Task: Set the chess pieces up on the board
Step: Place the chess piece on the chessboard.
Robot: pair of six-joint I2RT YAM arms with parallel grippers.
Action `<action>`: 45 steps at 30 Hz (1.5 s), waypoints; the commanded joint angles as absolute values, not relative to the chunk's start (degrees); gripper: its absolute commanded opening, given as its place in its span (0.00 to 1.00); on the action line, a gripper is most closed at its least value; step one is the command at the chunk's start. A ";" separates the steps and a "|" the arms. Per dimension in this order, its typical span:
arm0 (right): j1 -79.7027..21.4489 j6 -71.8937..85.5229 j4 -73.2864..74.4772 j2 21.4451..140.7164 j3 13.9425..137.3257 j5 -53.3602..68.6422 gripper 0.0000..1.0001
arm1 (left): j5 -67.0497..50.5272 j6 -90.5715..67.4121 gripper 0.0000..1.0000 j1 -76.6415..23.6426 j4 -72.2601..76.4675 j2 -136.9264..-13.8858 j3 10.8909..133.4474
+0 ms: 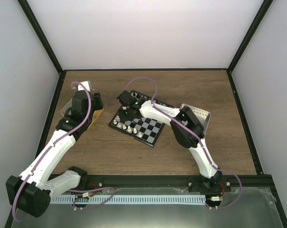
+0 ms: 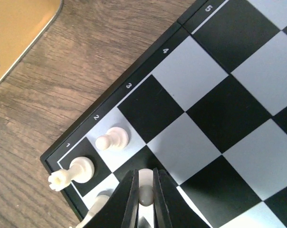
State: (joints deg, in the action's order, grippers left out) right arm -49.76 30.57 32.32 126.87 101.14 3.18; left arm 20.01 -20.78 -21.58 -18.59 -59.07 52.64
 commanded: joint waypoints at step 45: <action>-50.38 27.95 32.92 128.10 104.43 4.79 0.25 | 17.72 -19.77 0.49 -20.74 -17.73 -58.21 52.04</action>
State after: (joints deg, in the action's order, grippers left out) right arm -49.98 27.92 32.99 128.42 101.97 4.89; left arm 17.74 -20.53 -21.08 -18.57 -59.07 52.38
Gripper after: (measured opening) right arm 0.239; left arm 0.486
